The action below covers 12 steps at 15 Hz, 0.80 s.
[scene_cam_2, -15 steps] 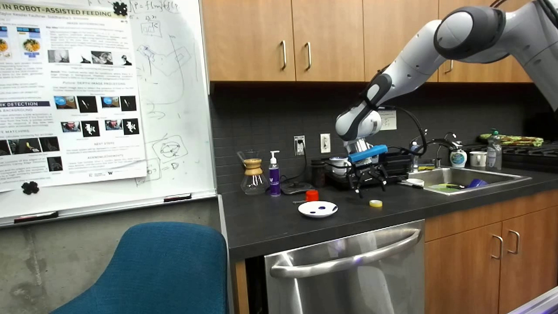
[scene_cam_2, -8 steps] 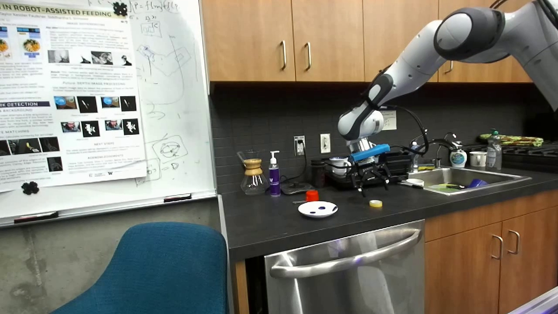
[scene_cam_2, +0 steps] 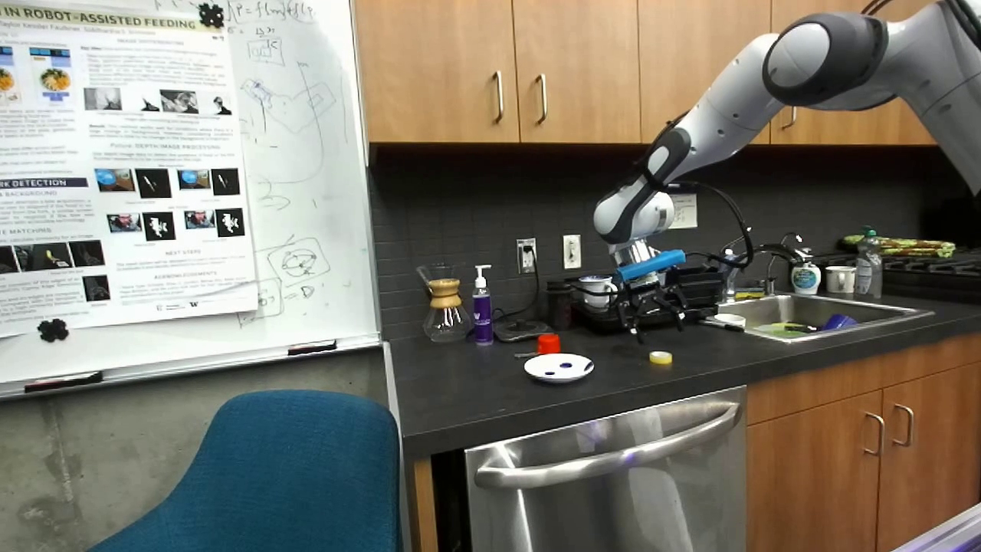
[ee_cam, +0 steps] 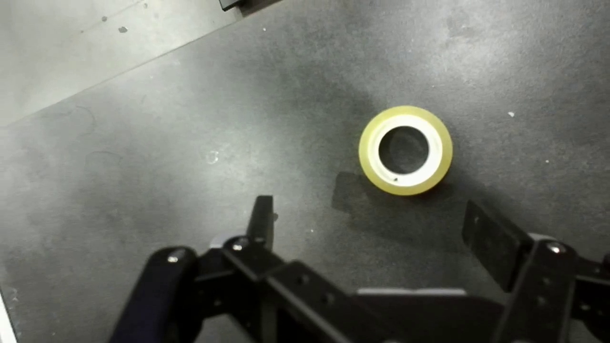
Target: Place the tape on the white plate.
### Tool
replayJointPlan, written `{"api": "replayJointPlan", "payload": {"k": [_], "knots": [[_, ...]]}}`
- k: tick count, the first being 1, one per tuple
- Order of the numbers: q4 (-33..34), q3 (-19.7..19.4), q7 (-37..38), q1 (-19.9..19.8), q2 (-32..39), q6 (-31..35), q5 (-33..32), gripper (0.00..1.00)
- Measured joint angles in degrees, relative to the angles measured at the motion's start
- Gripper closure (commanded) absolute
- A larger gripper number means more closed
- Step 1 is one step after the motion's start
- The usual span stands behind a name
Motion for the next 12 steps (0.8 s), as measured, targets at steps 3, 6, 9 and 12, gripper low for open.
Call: {"api": "replayJointPlan", "payload": {"k": [3,6,9,12], "knots": [[1.3,-0.2,-0.4,-0.5,0.0,-1.3,0.0,0.00],[2.4,-0.5,-1.3,-1.3,0.0,-2.1,0.0,0.00],[2.4,-0.4,-2.2,-1.6,-0.1,-2.2,0.2,0.00],[1.4,0.7,-2.2,-0.8,0.1,-2.3,0.7,0.00]]}}
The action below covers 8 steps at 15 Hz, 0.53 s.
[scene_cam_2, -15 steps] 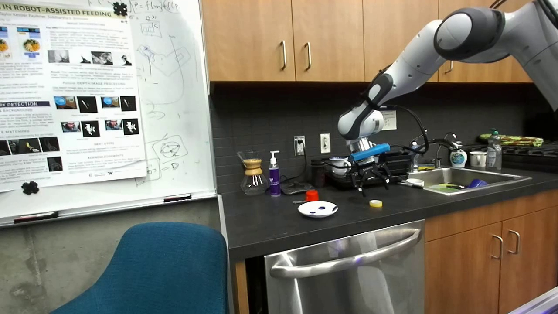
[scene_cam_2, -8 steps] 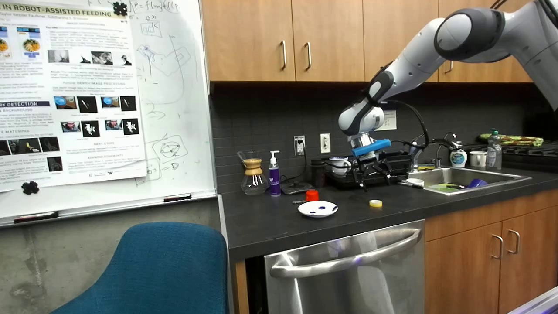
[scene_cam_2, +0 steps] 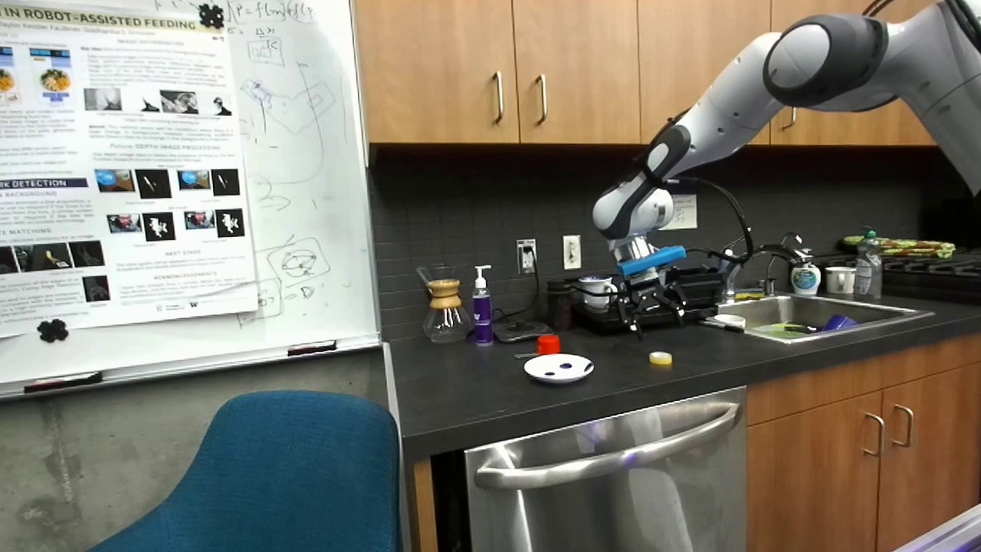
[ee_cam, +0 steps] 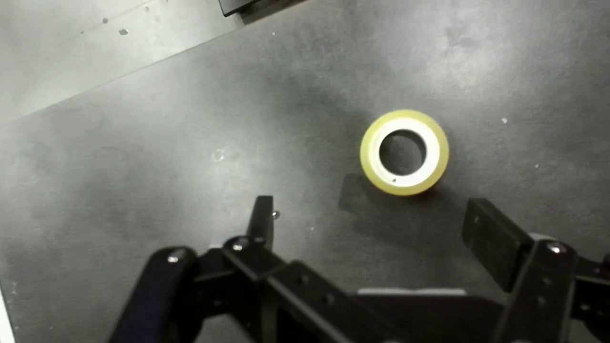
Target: Place the tape on the white plate.
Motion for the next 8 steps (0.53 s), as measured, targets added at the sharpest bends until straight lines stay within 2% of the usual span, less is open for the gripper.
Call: {"api": "replayJointPlan", "payload": {"k": [8], "knots": [[-4.1,1.8,0.0,0.9,0.9,1.0,3.9,0.00]]}}
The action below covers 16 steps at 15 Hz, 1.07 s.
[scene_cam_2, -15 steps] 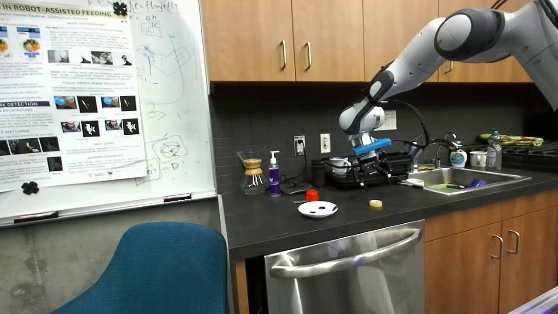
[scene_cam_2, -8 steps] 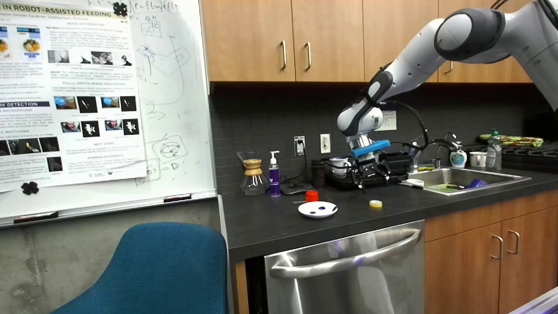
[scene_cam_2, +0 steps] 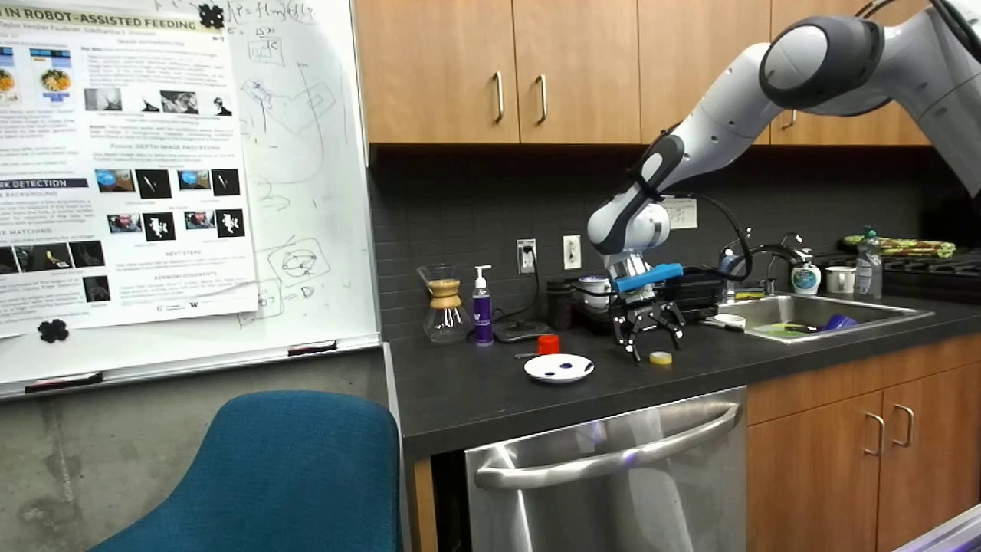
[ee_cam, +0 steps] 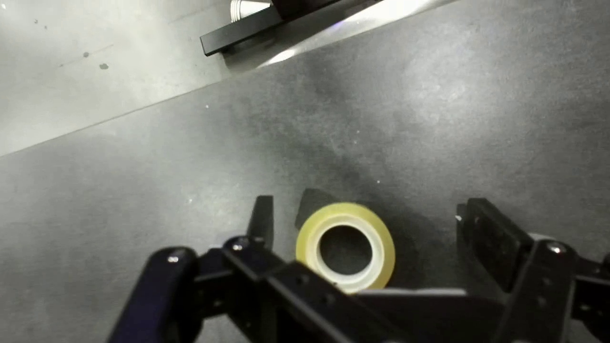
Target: Place the tape on the white plate.
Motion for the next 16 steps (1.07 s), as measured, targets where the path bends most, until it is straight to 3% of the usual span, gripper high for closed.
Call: {"api": "replayJointPlan", "payload": {"k": [5,6,7,10,16], "knots": [[-0.8,-0.1,-0.1,-0.1,-0.1,0.7,0.5,0.00],[-0.8,-0.1,-0.1,-0.1,-0.1,0.8,0.6,0.05],[-0.9,-0.2,-0.2,-0.1,-0.1,0.8,0.6,0.26],[-0.8,-0.2,-1.0,-0.2,-0.2,1.1,1.1,0.43],[-0.9,-0.4,-1.9,-0.4,-0.7,1.3,1.1,0.92]]}}
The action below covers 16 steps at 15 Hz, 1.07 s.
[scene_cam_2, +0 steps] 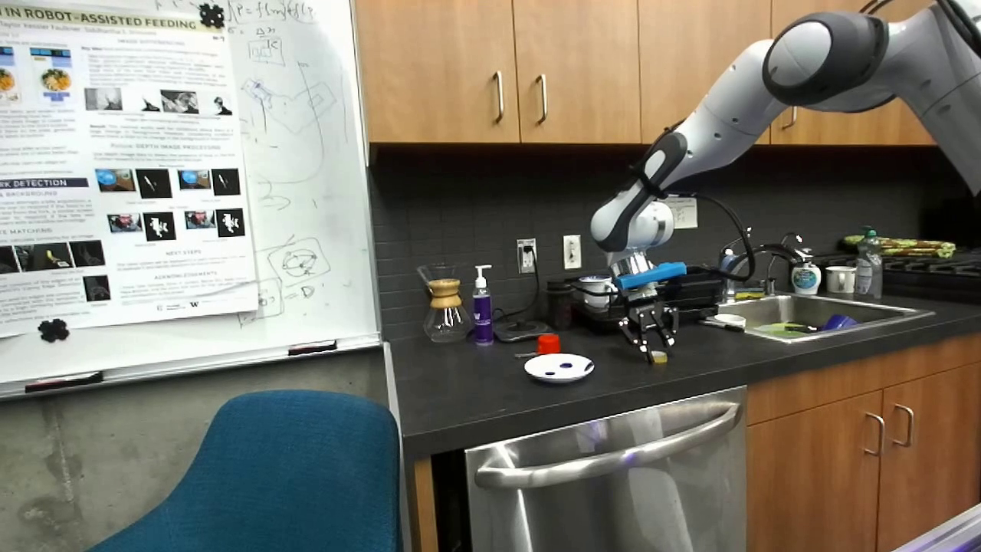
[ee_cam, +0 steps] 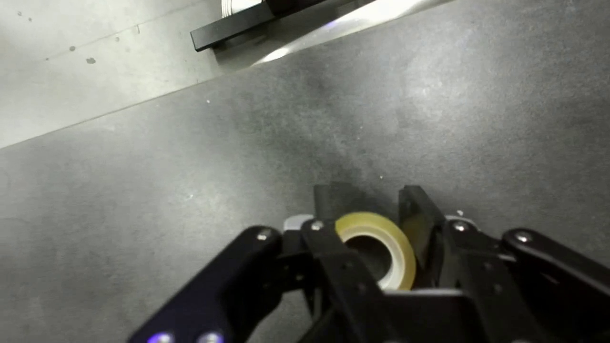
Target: Place the tape on the white plate.
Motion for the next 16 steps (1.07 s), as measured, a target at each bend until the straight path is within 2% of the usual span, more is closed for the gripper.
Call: {"api": "replayJointPlan", "payload": {"k": [1,4,5,7,10,16], "knots": [[0.0,-0.2,-0.1,0.0,0.0,0.0,0.0,0.99],[-0.2,-0.7,-0.2,-0.2,0.0,0.0,0.0,1.00],[-0.3,-0.9,-0.2,-0.2,0.0,0.0,0.0,0.74],[-0.3,-1.1,-0.2,-0.2,0.0,-0.1,0.0,0.70],[-0.3,-1.2,-0.3,-0.2,-0.1,-0.4,-0.3,0.52],[-0.1,-1.2,-0.6,-0.1,-0.1,-0.9,-0.8,0.10]]}}
